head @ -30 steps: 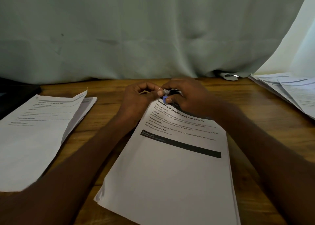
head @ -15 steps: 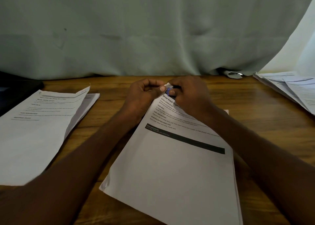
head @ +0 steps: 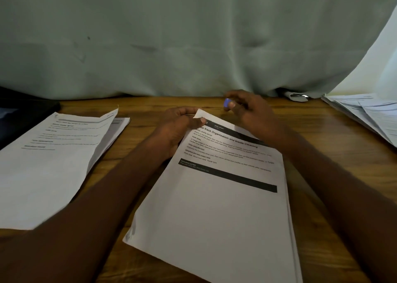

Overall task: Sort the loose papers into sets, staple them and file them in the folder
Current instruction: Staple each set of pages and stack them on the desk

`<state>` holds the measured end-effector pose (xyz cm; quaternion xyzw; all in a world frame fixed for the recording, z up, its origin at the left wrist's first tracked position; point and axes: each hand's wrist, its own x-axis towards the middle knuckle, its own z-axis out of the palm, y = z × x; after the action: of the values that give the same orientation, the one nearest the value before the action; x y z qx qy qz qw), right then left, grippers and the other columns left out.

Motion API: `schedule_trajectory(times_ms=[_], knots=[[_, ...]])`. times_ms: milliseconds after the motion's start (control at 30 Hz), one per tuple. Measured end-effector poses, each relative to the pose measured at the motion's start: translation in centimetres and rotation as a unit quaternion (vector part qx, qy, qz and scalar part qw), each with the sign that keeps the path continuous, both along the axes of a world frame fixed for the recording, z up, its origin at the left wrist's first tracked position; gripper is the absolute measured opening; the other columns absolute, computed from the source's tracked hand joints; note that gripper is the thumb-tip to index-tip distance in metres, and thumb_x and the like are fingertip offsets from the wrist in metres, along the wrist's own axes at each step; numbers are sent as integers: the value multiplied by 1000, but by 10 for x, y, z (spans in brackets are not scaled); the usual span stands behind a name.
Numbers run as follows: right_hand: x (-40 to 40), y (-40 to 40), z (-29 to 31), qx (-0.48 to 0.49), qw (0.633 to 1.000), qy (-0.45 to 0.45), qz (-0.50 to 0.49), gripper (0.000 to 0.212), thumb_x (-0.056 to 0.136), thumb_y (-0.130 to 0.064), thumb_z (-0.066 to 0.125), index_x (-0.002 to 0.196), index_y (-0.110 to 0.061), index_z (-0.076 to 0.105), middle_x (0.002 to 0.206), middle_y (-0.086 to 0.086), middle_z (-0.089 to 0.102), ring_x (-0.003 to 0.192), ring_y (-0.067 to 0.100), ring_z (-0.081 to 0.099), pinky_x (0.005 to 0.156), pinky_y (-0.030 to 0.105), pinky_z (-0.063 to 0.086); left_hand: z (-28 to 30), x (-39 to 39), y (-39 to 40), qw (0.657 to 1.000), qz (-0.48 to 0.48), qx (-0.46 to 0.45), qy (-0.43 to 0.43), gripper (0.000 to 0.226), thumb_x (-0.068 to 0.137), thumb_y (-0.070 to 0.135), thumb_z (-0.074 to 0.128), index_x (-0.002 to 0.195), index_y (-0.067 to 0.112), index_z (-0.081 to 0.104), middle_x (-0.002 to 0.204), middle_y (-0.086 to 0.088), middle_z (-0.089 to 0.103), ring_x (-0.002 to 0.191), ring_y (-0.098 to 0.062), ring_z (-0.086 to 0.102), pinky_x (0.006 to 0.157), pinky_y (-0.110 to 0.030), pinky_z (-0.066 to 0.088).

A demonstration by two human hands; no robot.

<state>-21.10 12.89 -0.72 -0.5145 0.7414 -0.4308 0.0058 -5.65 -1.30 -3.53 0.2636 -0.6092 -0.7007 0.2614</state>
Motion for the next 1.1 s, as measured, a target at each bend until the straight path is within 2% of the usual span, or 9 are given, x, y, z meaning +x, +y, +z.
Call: schedule_trajectory(times_ms=[167,267,400,533,633,900,967,1033,1100], knots=[[-2,2,1,6,999,-45,-22,32,105,-22,55,136,-17,63,124,4,70,115,17,63,106,42,50,0,-4,-1,1000,16,-2,1,30,86,7,79,114,15,71,98,-14,79,84,-31,79,66,-36,62],[3,1,1,3,999,-44,-7,29,105,-20,56,133,-18,65,121,2,71,112,14,64,104,38,50,0,-4,-1,1000,19,1,17,30,85,7,80,112,16,73,99,-16,79,86,-33,78,70,-39,62],[7,-1,0,0,999,-45,7,28,105,-17,55,131,-15,65,118,3,71,105,8,66,100,31,52,2,-2,0,999,25,10,28,34,84,3,80,114,15,72,96,-17,79,82,-33,78,63,-36,62],[5,-2,0,-7,998,-60,13,27,105,-18,55,130,-16,66,114,1,73,97,2,68,90,21,52,3,-1,0,999,30,19,35,21,90,6,74,110,12,73,94,-16,79,75,-28,77,59,-32,61],[3,-1,0,-10,997,-70,10,27,105,-18,55,130,-16,66,111,0,74,97,2,68,93,24,52,2,0,-1,998,34,37,32,16,92,9,72,108,12,73,92,-17,79,72,-27,77,60,-33,61],[2,-3,-2,-20,997,-70,9,26,104,-17,57,127,-14,67,109,0,74,94,2,68,89,19,52,2,1,-1,998,36,47,36,21,94,11,69,115,10,71,94,-18,78,69,-26,76,58,-33,60],[3,-3,-2,-20,997,-71,8,25,105,-17,57,127,-14,68,110,2,74,98,5,69,91,22,52,4,2,-1,998,28,43,35,20,93,8,70,113,11,69,92,-17,78,68,-26,76,56,-32,60],[3,-4,-3,-15,997,-74,10,26,105,-17,56,128,-13,67,110,3,74,102,8,69,95,28,52,6,2,0,998,19,36,38,27,90,3,73,115,11,68,93,-17,79,71,-27,77,56,-32,61],[4,-4,-4,-10,998,-69,12,26,105,-18,56,128,-13,67,110,2,74,100,6,67,92,24,51,6,1,0,999,19,27,38,36,86,-1,76,119,11,68,96,-19,78,75,-30,77,58,-34,62]])
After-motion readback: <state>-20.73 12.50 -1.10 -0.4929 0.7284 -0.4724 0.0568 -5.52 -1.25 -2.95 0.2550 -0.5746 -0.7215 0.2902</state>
